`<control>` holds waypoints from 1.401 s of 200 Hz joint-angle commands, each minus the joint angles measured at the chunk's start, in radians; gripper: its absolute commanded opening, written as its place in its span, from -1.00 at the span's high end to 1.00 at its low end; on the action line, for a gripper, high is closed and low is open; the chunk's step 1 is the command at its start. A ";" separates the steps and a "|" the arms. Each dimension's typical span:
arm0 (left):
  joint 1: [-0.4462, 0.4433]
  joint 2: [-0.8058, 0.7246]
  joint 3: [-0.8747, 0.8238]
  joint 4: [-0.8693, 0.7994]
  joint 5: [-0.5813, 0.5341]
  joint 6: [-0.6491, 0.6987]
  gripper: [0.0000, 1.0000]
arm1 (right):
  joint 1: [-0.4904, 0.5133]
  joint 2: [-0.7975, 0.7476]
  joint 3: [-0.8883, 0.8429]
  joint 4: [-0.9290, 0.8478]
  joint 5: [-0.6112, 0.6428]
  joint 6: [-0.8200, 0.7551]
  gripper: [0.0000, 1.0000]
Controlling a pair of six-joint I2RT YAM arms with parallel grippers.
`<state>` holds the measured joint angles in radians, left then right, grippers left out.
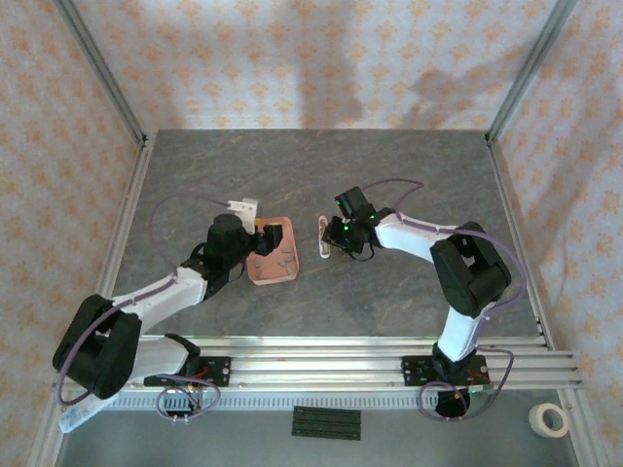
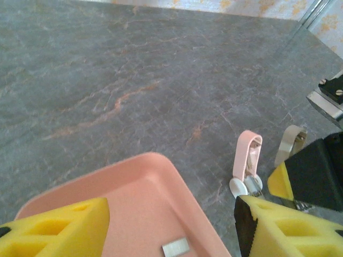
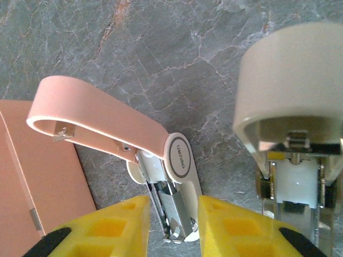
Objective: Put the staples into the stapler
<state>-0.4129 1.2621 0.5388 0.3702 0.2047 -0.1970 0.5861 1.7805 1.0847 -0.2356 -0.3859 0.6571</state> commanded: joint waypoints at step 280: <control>-0.059 0.209 0.249 -0.106 0.017 0.137 -0.27 | 0.000 0.056 -0.013 0.038 -0.058 -0.022 0.56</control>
<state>-0.4618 1.4597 0.7559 0.2821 0.2291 -0.0772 0.5861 1.8191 1.0618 -0.2005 -0.4500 0.6502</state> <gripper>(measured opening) 0.634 0.225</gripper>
